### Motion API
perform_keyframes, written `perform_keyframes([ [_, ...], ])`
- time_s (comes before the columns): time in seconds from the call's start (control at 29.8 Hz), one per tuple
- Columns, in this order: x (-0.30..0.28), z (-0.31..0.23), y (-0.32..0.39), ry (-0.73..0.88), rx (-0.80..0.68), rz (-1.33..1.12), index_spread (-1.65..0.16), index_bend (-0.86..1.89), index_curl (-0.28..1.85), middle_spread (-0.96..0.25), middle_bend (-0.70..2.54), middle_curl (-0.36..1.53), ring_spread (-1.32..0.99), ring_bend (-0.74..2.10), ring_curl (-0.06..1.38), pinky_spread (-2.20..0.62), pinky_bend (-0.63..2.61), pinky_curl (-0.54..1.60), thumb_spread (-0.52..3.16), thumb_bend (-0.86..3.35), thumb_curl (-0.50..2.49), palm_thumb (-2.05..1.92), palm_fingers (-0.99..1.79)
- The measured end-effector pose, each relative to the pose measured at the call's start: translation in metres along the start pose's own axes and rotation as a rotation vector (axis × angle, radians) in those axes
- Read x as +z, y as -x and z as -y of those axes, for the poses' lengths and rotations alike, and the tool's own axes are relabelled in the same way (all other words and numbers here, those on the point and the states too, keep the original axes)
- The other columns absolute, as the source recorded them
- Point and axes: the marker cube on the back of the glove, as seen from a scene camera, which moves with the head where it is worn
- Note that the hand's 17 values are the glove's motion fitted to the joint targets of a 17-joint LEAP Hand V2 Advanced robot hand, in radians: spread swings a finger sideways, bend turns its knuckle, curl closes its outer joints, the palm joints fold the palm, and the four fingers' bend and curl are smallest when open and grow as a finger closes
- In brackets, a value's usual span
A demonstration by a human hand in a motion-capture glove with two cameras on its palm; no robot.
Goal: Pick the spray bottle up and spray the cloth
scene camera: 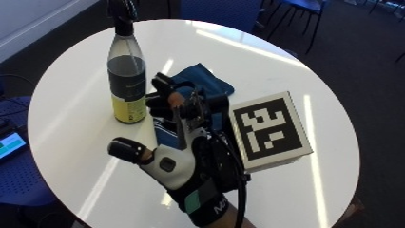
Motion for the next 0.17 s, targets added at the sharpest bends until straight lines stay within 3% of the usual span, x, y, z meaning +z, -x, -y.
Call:
perform_keyframes([
  [0.17, 0.0007, -0.0094, -0.0018, -0.002, 0.010, 0.022, -0.37, 0.27, 0.15, -0.11, 0.45, 0.42, -0.13, 0.67, 0.39, 0.09, 0.44, 0.35, 0.90, -0.01, 0.40, 0.68, 0.64],
])
